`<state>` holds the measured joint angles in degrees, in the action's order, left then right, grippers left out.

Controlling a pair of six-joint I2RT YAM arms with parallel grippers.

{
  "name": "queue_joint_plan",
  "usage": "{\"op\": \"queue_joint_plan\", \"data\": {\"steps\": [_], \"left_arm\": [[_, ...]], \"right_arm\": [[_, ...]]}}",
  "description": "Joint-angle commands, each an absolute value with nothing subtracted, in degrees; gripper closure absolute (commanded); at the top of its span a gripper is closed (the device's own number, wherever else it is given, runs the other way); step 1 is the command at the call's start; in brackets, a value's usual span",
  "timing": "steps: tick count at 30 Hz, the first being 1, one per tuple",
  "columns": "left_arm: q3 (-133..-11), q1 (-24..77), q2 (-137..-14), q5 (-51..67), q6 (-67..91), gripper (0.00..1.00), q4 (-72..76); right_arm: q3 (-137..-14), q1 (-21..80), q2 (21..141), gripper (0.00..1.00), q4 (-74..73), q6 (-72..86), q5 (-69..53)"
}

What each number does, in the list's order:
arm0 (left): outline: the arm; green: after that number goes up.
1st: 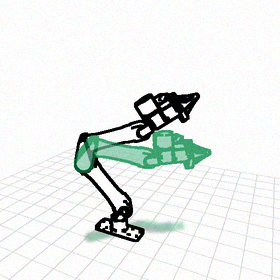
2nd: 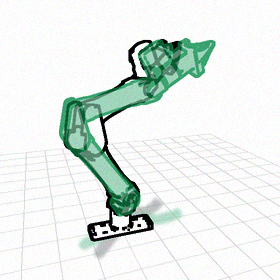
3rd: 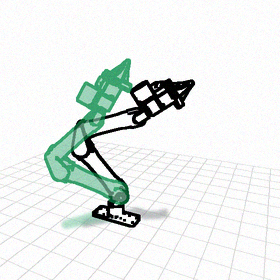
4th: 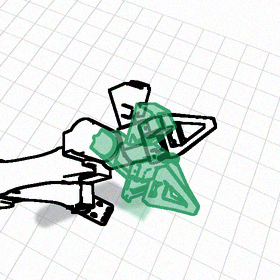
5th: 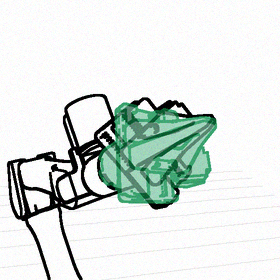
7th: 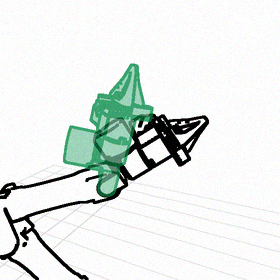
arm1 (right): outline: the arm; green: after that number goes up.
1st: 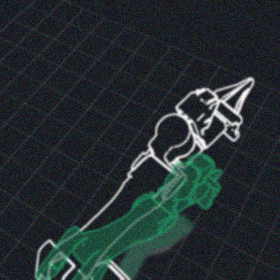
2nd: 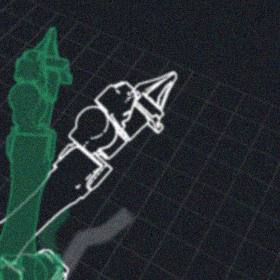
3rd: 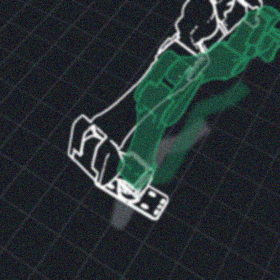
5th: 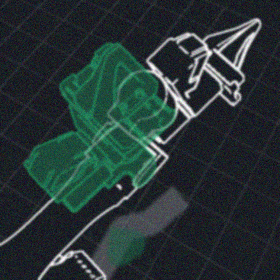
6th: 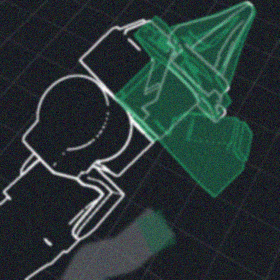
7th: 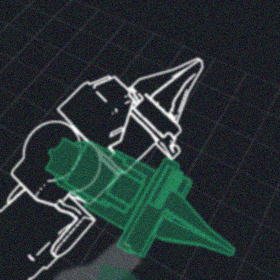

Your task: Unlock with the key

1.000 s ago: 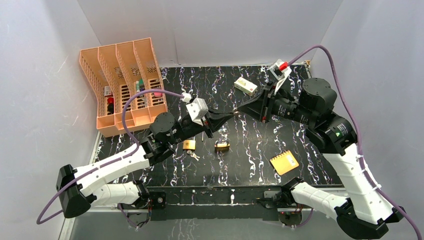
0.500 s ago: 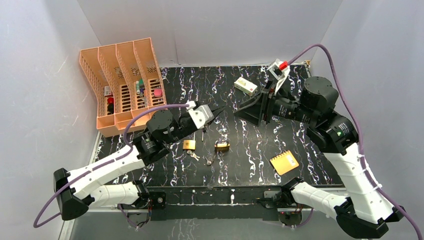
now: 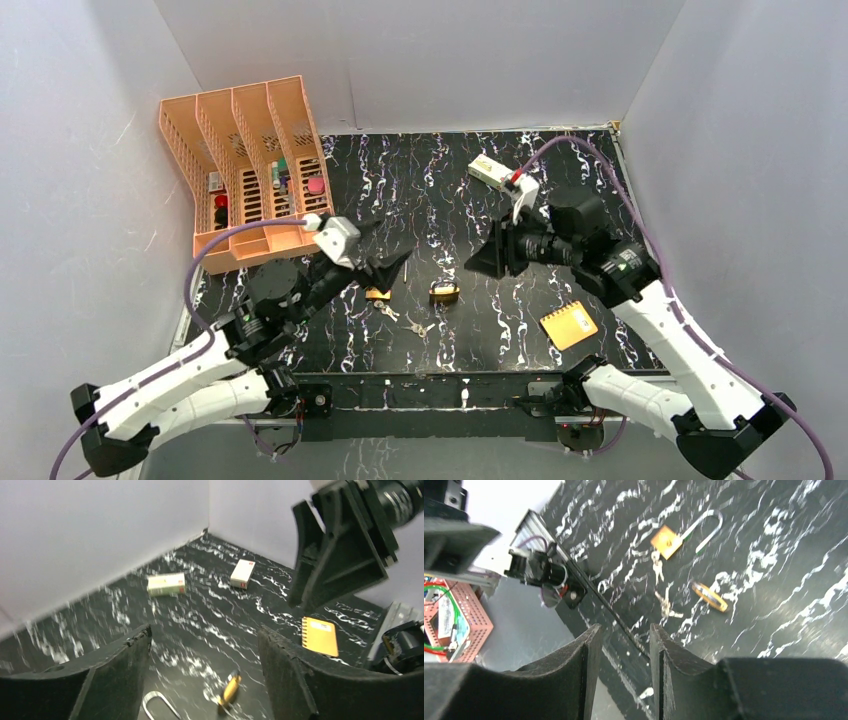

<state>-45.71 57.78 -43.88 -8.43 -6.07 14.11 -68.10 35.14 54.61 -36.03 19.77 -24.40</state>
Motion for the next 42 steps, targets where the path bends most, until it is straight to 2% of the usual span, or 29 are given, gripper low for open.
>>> {"op": "queue_joint_plan", "data": {"steps": [1,4,5,6,7,10,12,14,16,18,29,33,42], "left_arm": [[-39.5,57.9,-34.7,-20.9,13.4,0.24,5.4],[-36.2,57.9,-27.9,-29.3,22.6,0.17,0.8],[-35.1,57.9,-25.4,-31.8,25.6,0.05,-0.6],[-34.6,57.9,-22.7,-34.5,27.7,0.02,-3.4],[-35.1,57.9,-21.5,-37.5,30.9,0.02,-7.0],[-39.7,57.9,-22.9,-42.4,39.8,0.02,-17.0],[-41.7,58.0,-22.2,-36.4,44.0,0.02,-20.2],[-42.9,57.9,-20.3,-29.8,51.4,0.02,-20.6],[-42.2,57.9,-18.2,-22.2,53.2,0.02,-16.4],[-39.6,57.9,-16.0,-12.3,54.5,0.02,-6.3],[-38.8,57.9,-22.1,16.4,51.9,0.08,12.2],[-39.1,57.9,-22.9,21.0,51.0,0.09,14.4],[-40.7,57.9,-23.0,21.9,48.9,0.10,12.5]], "right_arm": [[-61.7,39.9,51.4,0.54,-32.2,23.3,-20.0],[-57.3,51.3,52.1,0.55,-30.8,26.6,-9.7],[-56.1,56.2,53.8,0.55,-30.2,27.9,-3.9],[-55.2,64.5,58.1,0.55,-29.7,30.5,3.8],[-53.8,68.1,63.9,0.55,-28.1,34.3,8.7],[-51.3,68.5,72.6,0.54,-20.1,37.8,9.1],[-52.8,68.8,80.5,0.54,-18.2,41.1,11.7],[-53.6,68.8,83.1,0.54,-17.3,42.4,14.9],[-53.5,68.7,83.3,0.54,-17.1,43.2,16.2],[-52.7,68.7,81.8,0.54,-17.4,43.6,17.0],[-51.6,68.7,79.9,0.54,-17.5,43.2,17.7],[-51.8,68.7,79.9,0.54,-17.4,43.3,17.7],[-52.4,68.8,80.1,0.54,-17.6,42.9,18.2]]}}
